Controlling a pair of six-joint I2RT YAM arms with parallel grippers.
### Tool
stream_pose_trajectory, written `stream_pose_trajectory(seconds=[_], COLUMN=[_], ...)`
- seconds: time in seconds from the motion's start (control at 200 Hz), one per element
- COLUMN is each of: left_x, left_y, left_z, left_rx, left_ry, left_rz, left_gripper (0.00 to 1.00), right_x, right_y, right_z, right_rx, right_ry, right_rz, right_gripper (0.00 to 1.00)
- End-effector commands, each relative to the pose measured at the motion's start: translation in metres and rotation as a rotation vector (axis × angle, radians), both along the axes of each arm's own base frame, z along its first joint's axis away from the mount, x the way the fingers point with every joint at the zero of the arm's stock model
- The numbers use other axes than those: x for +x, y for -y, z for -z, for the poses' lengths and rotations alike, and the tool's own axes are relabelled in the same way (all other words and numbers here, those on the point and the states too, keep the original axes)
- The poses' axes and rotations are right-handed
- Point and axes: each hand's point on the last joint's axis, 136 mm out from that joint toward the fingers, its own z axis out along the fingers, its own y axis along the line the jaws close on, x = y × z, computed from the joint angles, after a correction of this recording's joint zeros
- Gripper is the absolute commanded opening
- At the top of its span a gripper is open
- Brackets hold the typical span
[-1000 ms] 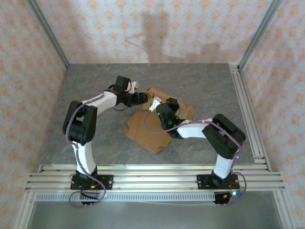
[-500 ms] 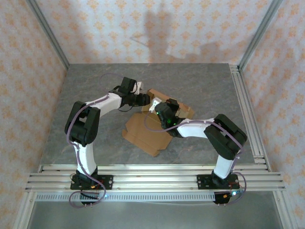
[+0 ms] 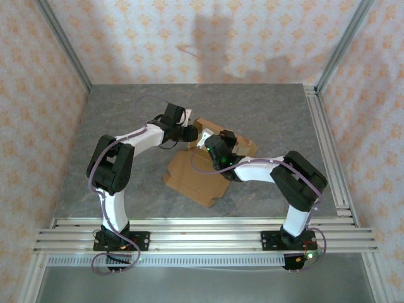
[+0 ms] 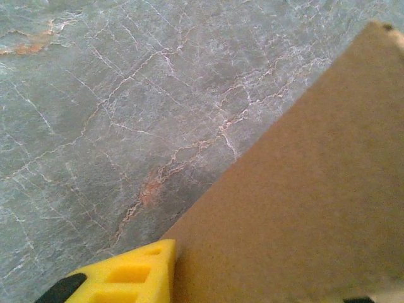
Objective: Fold the paper box
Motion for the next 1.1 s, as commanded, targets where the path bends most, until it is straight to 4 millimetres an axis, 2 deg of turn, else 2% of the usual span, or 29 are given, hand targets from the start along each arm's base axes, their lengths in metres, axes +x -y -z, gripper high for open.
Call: stream_pose_trajectory(seconds=[0.0,0.135,0.165,0.23,0.37,0.496,0.561,0.676,0.856,0.996,1.096], left_x=[0.002,0.002,0.002,0.003,0.004,0.006,0.006,0.007,0.007,0.006,0.005], left_y=[-0.001,-0.002,-0.002,-0.003,-0.004,-0.006,-0.007,-0.008,-0.008,-0.01,-0.013], left_z=[-0.026,-0.027,-0.026,-0.027,-0.026,-0.026,-0.026,-0.028,-0.035,-0.041,-0.046], left_rx=[0.025,0.028,0.029,0.031,0.034,0.035,0.034,0.027,0.018,0.027,0.032], left_ry=[0.063,0.072,0.074,0.083,0.104,0.135,0.152,0.177,0.206,0.239,0.27], left_rz=[-0.005,-0.006,-0.008,-0.011,-0.014,-0.018,-0.024,-0.03,-0.031,-0.03,-0.035], left_gripper=[0.18,0.15,0.14,0.13,0.1,0.06,0.04,0.03,0.03,0.03,0.04], right_x=[0.003,0.002,0.002,0.0,-0.006,-0.019,-0.028,-0.043,-0.053,-0.056,-0.051], right_y=[-0.005,-0.006,-0.006,-0.007,-0.012,-0.022,-0.028,-0.038,-0.042,-0.044,-0.04], right_z=[-0.01,-0.013,-0.015,-0.018,-0.03,-0.043,-0.047,-0.058,-0.079,-0.11,-0.131], right_rx=[0.021,0.056,0.07,0.105,0.224,0.381,0.458,0.598,0.735,0.873,0.978], right_ry=[0.031,0.029,0.028,0.014,-0.024,-0.095,-0.145,-0.211,-0.238,-0.226,-0.208], right_rz=[0.015,0.02,0.02,0.017,-0.003,-0.057,-0.092,-0.147,-0.175,-0.199,-0.18], right_gripper=[0.0,0.0,0.03,0.16,0.57,0.81,0.89,0.97,0.98,0.98,0.98])
